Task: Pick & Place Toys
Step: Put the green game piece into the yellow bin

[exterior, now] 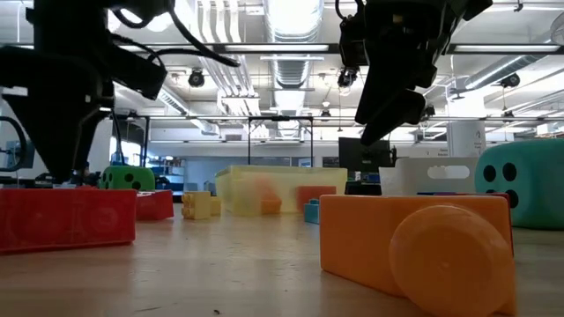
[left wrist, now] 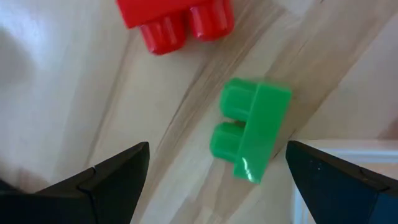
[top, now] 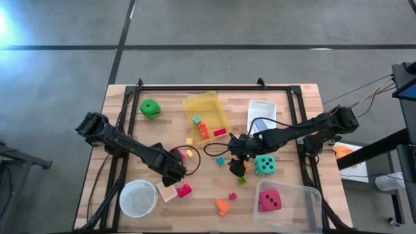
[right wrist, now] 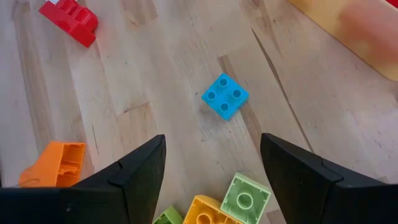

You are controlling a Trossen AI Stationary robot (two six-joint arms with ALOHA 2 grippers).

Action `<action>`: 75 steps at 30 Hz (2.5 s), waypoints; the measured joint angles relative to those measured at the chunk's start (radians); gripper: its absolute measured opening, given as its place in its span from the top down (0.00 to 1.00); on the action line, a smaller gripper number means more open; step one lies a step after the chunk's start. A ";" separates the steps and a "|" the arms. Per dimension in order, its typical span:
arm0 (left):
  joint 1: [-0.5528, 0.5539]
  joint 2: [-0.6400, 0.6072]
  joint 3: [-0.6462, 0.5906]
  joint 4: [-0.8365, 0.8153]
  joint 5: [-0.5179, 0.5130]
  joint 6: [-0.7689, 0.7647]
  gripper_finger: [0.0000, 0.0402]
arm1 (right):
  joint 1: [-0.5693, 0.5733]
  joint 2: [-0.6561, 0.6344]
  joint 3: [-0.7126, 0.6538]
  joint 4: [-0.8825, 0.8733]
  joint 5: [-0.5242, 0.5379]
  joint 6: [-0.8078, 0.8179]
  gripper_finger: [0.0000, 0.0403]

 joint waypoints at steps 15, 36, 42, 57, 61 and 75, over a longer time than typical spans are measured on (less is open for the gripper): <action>0.022 0.000 -0.085 0.091 -0.015 0.055 0.06 | 0.000 0.000 0.000 0.000 0.000 0.000 0.37; 0.023 0.001 -0.124 0.176 -0.024 0.054 0.37 | 0.000 0.000 0.000 0.000 0.000 0.000 0.37; 0.023 0.003 -0.161 0.211 -0.019 0.050 0.57 | 0.000 0.000 0.000 0.000 0.000 0.000 0.37; 0.024 -0.005 -0.191 0.246 -0.011 0.046 0.67 | 0.000 0.000 0.000 0.000 0.000 0.000 0.37; 0.024 -0.010 -0.181 0.239 -0.011 0.038 0.74 | 0.000 0.000 0.000 0.000 0.000 0.000 0.37; 0.024 -0.004 -0.130 0.225 0.018 0.049 0.97 | 0.000 0.000 0.000 0.000 0.000 0.000 0.37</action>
